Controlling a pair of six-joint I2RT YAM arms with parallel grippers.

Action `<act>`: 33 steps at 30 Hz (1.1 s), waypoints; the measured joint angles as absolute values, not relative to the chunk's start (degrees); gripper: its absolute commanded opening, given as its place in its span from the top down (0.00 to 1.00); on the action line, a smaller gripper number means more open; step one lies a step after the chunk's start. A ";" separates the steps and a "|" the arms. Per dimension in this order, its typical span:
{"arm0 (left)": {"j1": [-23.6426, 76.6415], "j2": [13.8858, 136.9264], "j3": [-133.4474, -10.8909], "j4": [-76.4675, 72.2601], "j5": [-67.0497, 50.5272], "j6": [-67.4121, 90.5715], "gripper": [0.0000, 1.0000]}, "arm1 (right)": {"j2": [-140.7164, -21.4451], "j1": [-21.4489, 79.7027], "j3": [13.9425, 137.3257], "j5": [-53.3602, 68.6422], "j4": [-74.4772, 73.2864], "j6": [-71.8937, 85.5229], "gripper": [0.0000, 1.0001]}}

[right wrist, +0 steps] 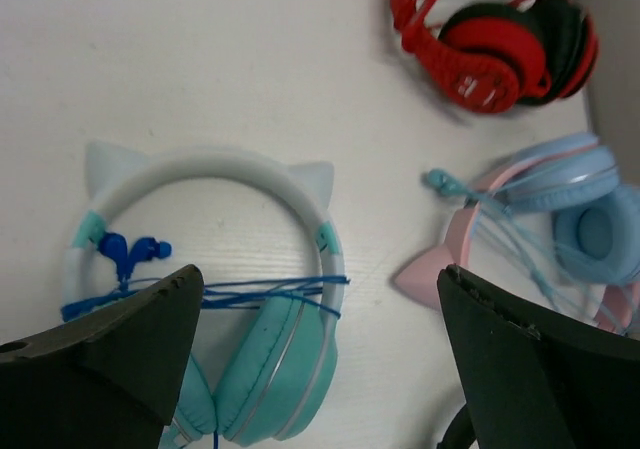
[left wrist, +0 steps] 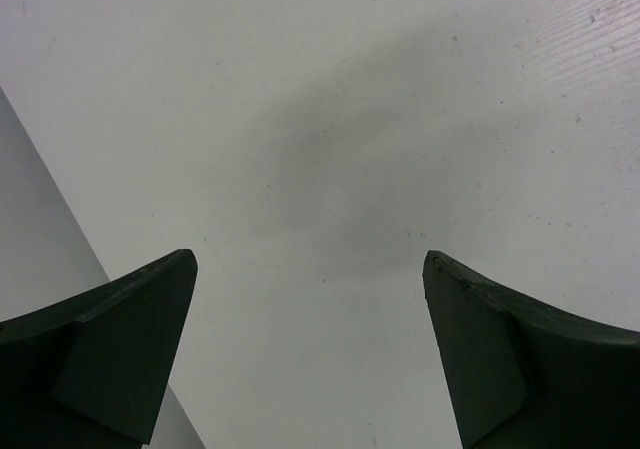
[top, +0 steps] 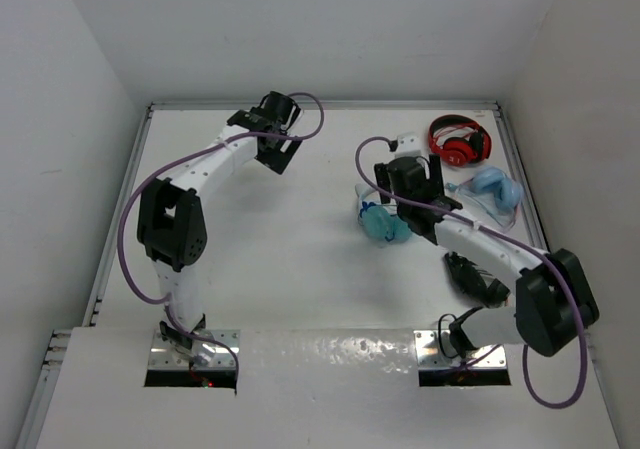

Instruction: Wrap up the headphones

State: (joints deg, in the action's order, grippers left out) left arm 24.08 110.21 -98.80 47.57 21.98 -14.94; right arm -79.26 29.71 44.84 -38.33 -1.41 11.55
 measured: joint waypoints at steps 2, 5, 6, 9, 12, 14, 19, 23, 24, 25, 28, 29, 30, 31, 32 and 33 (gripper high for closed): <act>24.05 110.15 -98.76 47.55 22.41 -15.05 0.06 | -76.95 29.71 46.48 -38.02 -1.93 9.89 0.01; 24.03 109.49 -98.06 47.33 24.34 -15.57 0.06 | -72.36 29.65 48.07 -38.81 -3.49 7.55 0.01; 23.94 109.12 -97.47 47.05 25.21 -15.84 0.06 | -70.57 29.50 48.14 -39.99 -4.29 7.11 0.01; 23.42 107.37 -94.43 46.04 26.76 -16.12 0.05 | -64.27 26.96 46.89 -44.29 -7.94 6.92 0.01; 22.39 105.65 -90.87 45.69 27.64 -16.14 0.04 | -56.29 21.30 43.22 -49.12 -12.40 7.70 0.01; 21.65 103.83 -86.63 44.18 28.18 -15.94 0.04 | -49.34 17.28 40.07 -52.75 -15.18 7.77 0.01; 20.93 101.89 -78.11 43.20 29.34 -15.68 0.03 | -34.68 13.93 37.04 -61.17 -17.89 5.41 0.01; 20.93 101.89 -75.46 43.57 29.34 -14.74 0.03 | -28.69 13.67 34.50 -61.47 -18.28 -0.47 0.01; 20.93 101.89 -75.48 43.42 29.34 -14.61 0.03 | -27.99 13.67 33.76 -61.01 -18.83 -1.65 0.01; 20.95 101.86 -75.57 43.31 29.34 -14.46 0.03 | -27.64 13.67 33.41 -60.69 -19.79 -2.24 0.01; 21.02 101.86 -76.09 43.46 29.06 -14.33 0.03 | -27.64 13.67 33.36 -59.83 -22.46 -3.03 0.01; 21.02 101.89 -76.51 43.55 28.86 -14.24 0.03 | -27.64 13.67 33.45 -59.57 -23.14 -3.01 0.01; 21.02 101.86 -76.90 43.53 28.73 -14.20 0.03 | -27.75 13.67 33.65 -59.40 -23.59 -2.94 0.01; 21.02 101.89 -77.28 43.53 28.64 -14.15 0.03 | -27.90 13.67 33.95 -59.37 -23.99 -2.70 0.01; 21.02 101.86 -77.58 43.48 28.47 -14.04 0.03 | -28.14 13.67 34.28 -59.61 -24.03 -2.42 0.01; 21.02 101.89 -77.78 43.46 28.32 -14.00 0.03 | -28.42 13.67 34.61 -60.18 -23.77 -2.11 0.01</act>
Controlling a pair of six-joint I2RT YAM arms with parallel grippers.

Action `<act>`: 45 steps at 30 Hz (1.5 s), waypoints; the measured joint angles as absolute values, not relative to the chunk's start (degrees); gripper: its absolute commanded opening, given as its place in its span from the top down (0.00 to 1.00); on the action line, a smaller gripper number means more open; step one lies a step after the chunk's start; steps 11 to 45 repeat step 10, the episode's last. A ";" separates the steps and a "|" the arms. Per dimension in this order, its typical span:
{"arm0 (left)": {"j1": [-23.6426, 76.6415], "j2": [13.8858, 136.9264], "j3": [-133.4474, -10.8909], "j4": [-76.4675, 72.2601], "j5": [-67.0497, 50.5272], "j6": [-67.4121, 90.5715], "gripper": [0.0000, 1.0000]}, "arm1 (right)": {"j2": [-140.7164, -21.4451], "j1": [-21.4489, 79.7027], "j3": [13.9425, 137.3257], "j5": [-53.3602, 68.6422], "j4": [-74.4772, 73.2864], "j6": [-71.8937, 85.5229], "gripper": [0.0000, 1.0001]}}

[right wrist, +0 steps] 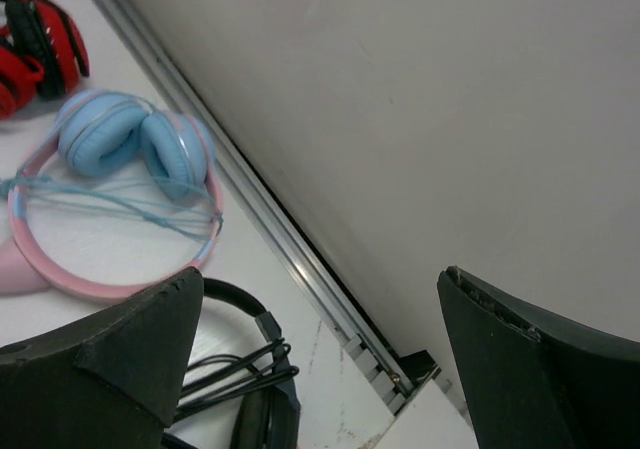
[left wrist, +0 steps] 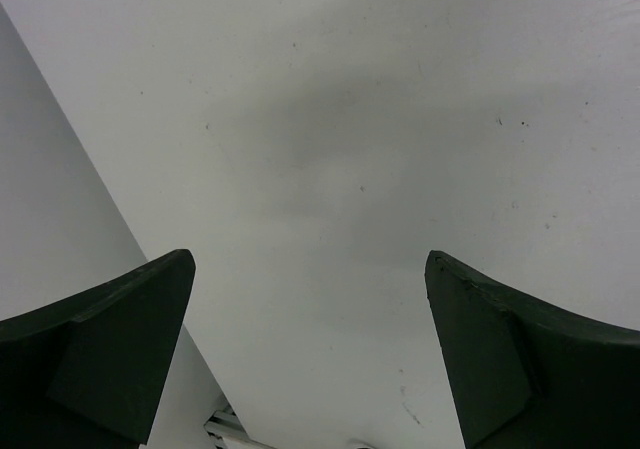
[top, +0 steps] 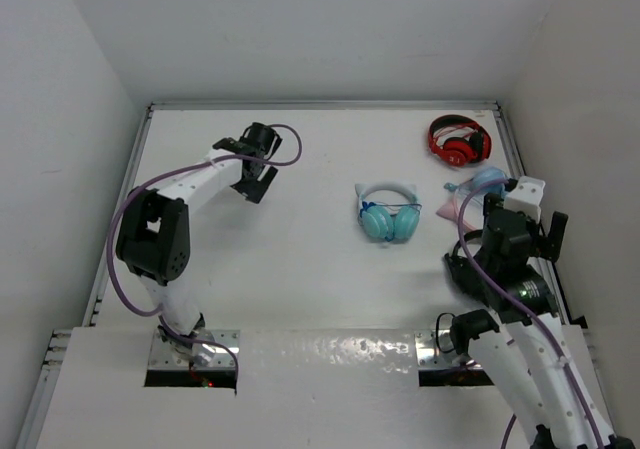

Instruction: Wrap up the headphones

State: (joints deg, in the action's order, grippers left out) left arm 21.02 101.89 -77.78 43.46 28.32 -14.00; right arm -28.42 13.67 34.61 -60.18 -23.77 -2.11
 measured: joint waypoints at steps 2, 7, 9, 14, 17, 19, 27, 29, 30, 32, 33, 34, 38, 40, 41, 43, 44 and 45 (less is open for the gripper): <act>21.06 101.89 -77.91 43.46 27.97 -13.87 0.03 | -29.30 13.67 34.92 -62.00 -22.11 -0.93 0.01; 21.23 101.89 -77.89 43.48 27.75 -13.80 0.03 | -34.74 13.67 37.32 -67.22 -21.37 2.79 0.01; 21.28 101.86 -77.89 43.48 27.75 -13.80 0.03 | -37.23 13.67 38.83 -68.75 -22.22 4.93 0.01; 21.30 101.86 -77.89 43.48 27.75 -13.80 0.02 | -38.09 13.67 39.59 -69.23 -22.94 6.31 0.01; 21.30 101.86 -77.89 43.48 27.75 -13.80 0.02 | -38.09 13.67 39.59 -69.23 -22.94 6.31 0.01; 21.30 101.86 -77.89 43.48 27.75 -13.80 0.02 | -38.09 13.67 39.59 -69.23 -22.94 6.31 0.01; 21.30 101.86 -77.89 43.48 27.75 -13.80 0.02 | -38.09 13.67 39.59 -69.23 -22.94 6.31 0.01; 21.30 101.86 -77.89 43.48 27.75 -13.80 0.02 | -38.09 13.67 39.59 -69.23 -22.94 6.31 0.01; 21.30 101.86 -77.89 43.48 27.75 -13.80 0.02 | -38.09 13.67 39.59 -69.23 -22.94 6.31 0.01; 21.30 101.86 -77.89 43.48 27.75 -13.80 0.02 | -38.09 13.67 39.59 -69.23 -22.94 6.31 0.01; 21.30 101.86 -77.89 43.48 27.75 -13.80 0.02 | -38.09 13.67 39.59 -69.23 -22.94 6.31 0.01; 21.30 101.86 -77.89 43.48 27.75 -13.80 0.02 | -38.09 13.67 39.59 -69.23 -22.94 6.31 0.01; 21.30 101.86 -77.89 43.48 27.75 -13.80 0.02 | -38.09 13.67 39.59 -69.23 -22.94 6.31 0.01; 21.30 101.86 -77.89 43.48 27.75 -13.80 0.02 | -38.09 13.67 39.59 -69.23 -22.94 6.31 0.01; 21.30 101.86 -77.89 43.48 27.75 -13.80 0.02 | -38.09 13.67 39.59 -69.23 -22.94 6.31 0.01; 21.30 101.86 -77.89 43.48 27.75 -13.80 0.02 | -38.09 13.67 39.59 -69.23 -22.94 6.31 0.01; 21.30 101.86 -77.89 43.48 27.75 -13.80 0.02 | -38.09 13.67 39.59 -69.23 -22.94 6.31 0.01; 21.30 101.86 -77.89 43.48 27.75 -13.80 0.02 | -38.09 13.67 39.59 -69.23 -22.94 6.31 0.01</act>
